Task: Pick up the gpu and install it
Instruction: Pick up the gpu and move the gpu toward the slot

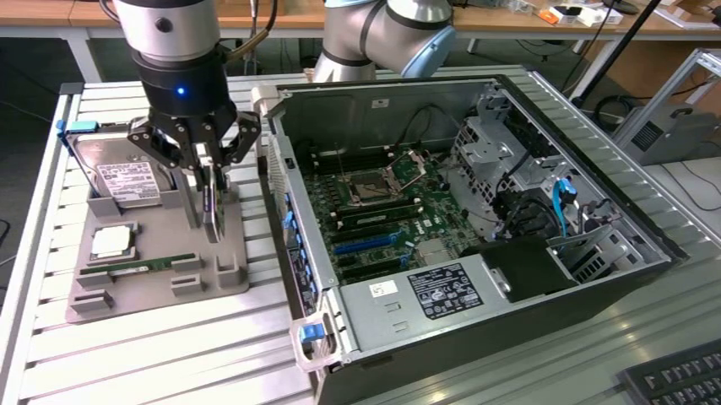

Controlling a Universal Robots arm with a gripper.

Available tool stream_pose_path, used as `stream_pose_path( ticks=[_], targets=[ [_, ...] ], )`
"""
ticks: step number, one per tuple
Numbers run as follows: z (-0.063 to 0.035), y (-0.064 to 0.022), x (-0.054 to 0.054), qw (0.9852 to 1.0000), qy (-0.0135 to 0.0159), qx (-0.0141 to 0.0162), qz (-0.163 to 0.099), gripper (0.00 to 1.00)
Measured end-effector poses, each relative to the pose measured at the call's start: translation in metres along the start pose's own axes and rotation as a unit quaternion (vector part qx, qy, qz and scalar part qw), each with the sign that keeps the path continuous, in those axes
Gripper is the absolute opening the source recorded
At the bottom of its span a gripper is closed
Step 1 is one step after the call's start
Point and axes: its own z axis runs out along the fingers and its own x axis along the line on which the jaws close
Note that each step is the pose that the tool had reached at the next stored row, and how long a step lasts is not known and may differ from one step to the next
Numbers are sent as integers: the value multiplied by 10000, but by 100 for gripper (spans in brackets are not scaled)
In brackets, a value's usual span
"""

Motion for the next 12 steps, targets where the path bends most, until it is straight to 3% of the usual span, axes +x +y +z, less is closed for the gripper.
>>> stream_pose_path(
  ticks=[12],
  targets=[
    [-24,-1,-1,10000,0,0,0,27]
  ],
)
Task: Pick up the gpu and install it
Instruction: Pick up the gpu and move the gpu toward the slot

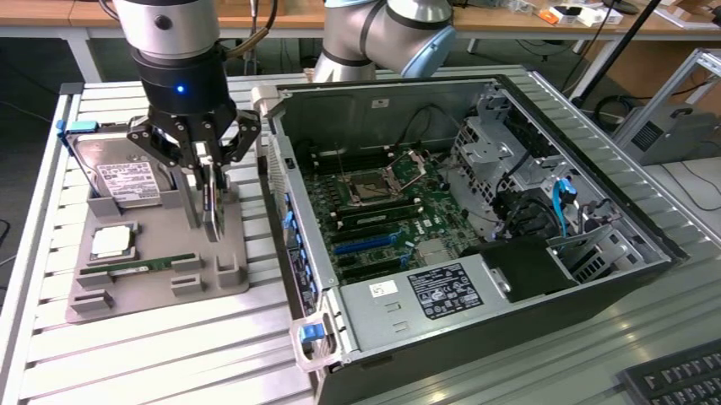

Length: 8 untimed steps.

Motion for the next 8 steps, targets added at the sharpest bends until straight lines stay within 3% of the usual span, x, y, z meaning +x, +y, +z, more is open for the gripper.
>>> stream_pose_path(
  ticks=[8],
  targets=[
    [-45,-1,-1,10000,0,0,0,27]
  ],
)
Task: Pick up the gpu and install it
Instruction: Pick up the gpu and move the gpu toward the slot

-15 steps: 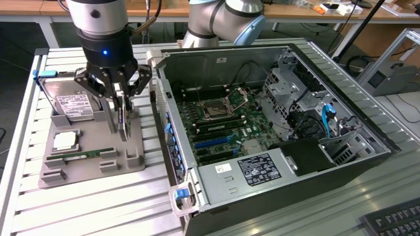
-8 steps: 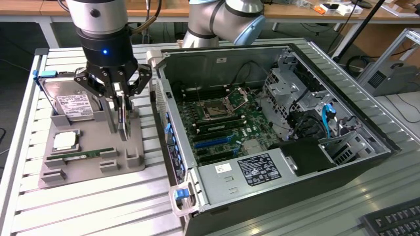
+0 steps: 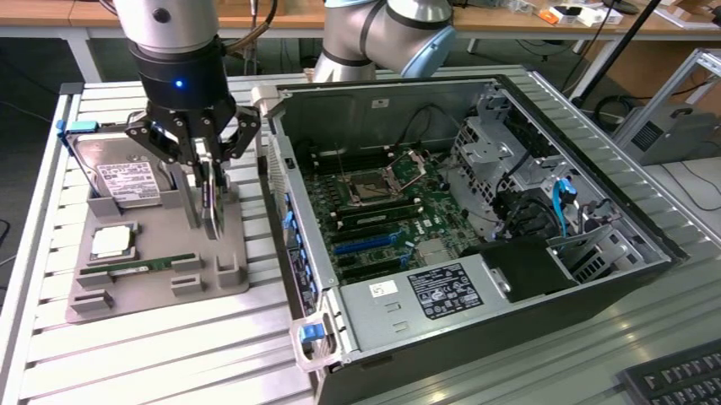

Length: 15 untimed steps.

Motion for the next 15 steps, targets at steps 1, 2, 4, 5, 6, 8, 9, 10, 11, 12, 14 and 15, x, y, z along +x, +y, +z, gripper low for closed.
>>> stream_pose_path(
  ticks=[1,2,4,5,6,8,9,10,11,12,14,15],
  targets=[
    [-4,0,0,10000,0,0,0,27],
    [-6,0,0,10000,0,0,0,27],
    [-21,-1,-1,10000,0,0,0,27],
    [-35,-1,-1,10000,0,-1,0,27],
    [-44,-1,-1,10000,0,-2,0,27],
    [-63,-2,-2,10000,0,-2,0,27],
    [-65,-2,-2,10000,0,-2,0,27],
    [-70,-2,-2,10000,0,-2,0,27],
    [-86,-3,-2,10000,1,-1,0,27],
    [-92,-3,-3,10000,-1,-3,0,27],
    [-99,-3,-3,10000,-1,-3,0,27],
    [-100,-3,-3,10000,0,-3,0,27]
  ],
)
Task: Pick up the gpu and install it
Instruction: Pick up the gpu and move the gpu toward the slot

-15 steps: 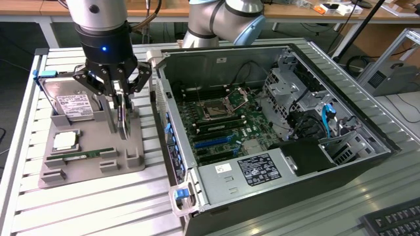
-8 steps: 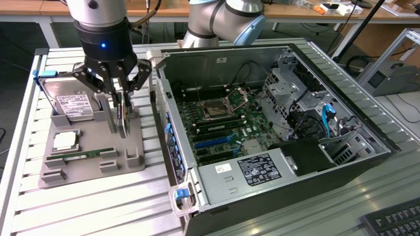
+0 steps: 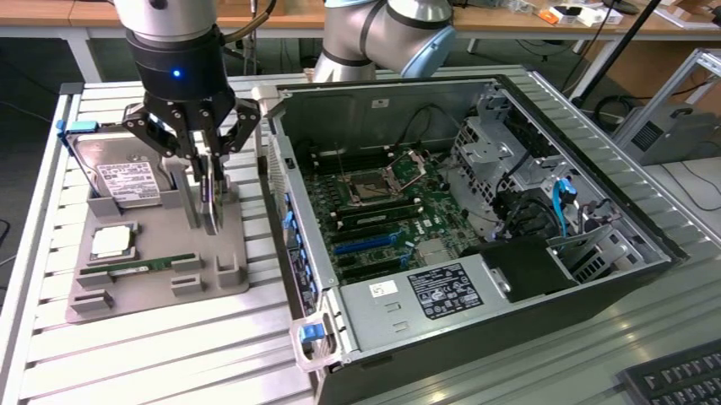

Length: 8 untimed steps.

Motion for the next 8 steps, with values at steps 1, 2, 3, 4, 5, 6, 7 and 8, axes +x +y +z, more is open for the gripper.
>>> stream_pose_path(
  ticks=[1,2,3,4,5,6,7,8],
  targets=[
    [-1,0,0,10000,0,0,0,27],
    [-1,0,0,10000,0,0,0,27],
    [-1,0,0,10000,0,0,0,27],
    [-3,0,0,10000,0,0,0,27],
    [-6,0,0,10000,1,-1,0,27],
    [-8,-1,0,10000,1,-4,0,27],
    [-7,0,0,10000,0,-5,0,27],
    [-7,0,0,10000,0,-6,0,27]
  ],
)
